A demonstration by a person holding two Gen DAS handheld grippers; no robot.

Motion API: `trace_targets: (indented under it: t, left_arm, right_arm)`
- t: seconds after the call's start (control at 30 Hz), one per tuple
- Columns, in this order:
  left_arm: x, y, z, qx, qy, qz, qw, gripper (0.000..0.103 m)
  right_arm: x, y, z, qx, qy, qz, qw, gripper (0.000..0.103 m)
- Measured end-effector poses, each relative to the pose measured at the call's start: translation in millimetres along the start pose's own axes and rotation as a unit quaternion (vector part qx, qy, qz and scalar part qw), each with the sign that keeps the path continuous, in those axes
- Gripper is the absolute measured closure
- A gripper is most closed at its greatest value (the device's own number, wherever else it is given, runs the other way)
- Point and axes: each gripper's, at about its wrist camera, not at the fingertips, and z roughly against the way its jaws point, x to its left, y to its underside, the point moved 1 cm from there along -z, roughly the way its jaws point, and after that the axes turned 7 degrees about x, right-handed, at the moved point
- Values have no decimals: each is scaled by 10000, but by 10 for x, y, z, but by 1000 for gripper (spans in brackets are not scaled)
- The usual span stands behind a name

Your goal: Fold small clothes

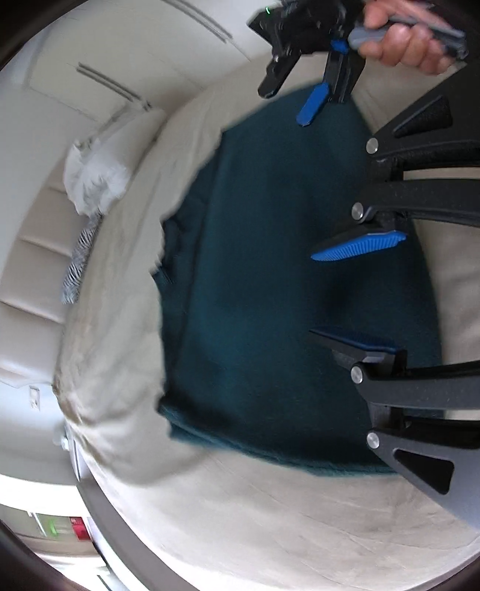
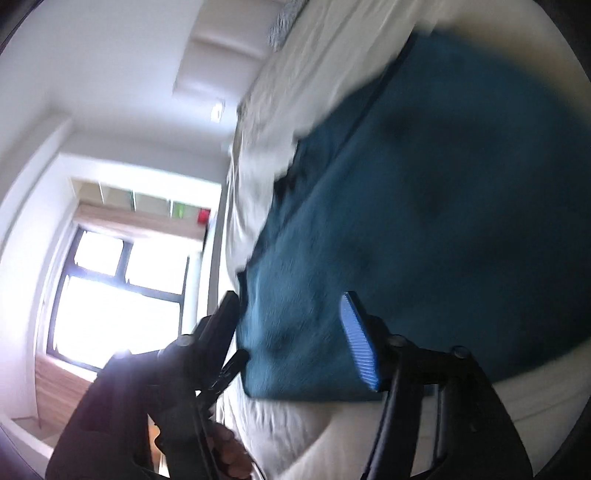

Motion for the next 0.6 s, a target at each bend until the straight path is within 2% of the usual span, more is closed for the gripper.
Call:
trace_targets:
  t: [0.03,0.07,0.1,0.13,0.2,0.33,0.5,0.57,0.6]
  left_arm:
    - [84,6,-37,46,-23,113,9999,63]
    - [246,14,-88,119,107,335,9993,66]
    - [342,22,-102,151,254,438,9986,76]
    - [431,28,-98,164,371,502,9979,84]
    - [515,41,-66,155,423,513,9977,87]
    - [576,90,-26,129,485,462,9977,87]
    - [647,105,57,88,409,560,9976,87]
    - [678,114,170,38,270,650,9975,79]
    - [663,103,226,-39,214,662,9976,67]
  right_arm:
    - [32,37,-176,214,53,82,9997,45]
    - [11,32,-273,349,79,85,9993,45]
    - [-46,33,-383,452,120,-43,9989,45]
    - [-101,14,-414,456,125,-122,9988,47]
    - [-181,34,-361,330,15,-183,9993,48]
    - [-455,-115,-17,-136,-175,-403,9989,49]
    - [-760,-227,763,-1031,124,-765,9916,49]
    - [-867,-256,1117,-1394,237,-957,9853,47]
    - [-891,-234,1287,-1577,436,-1022,9812,46]
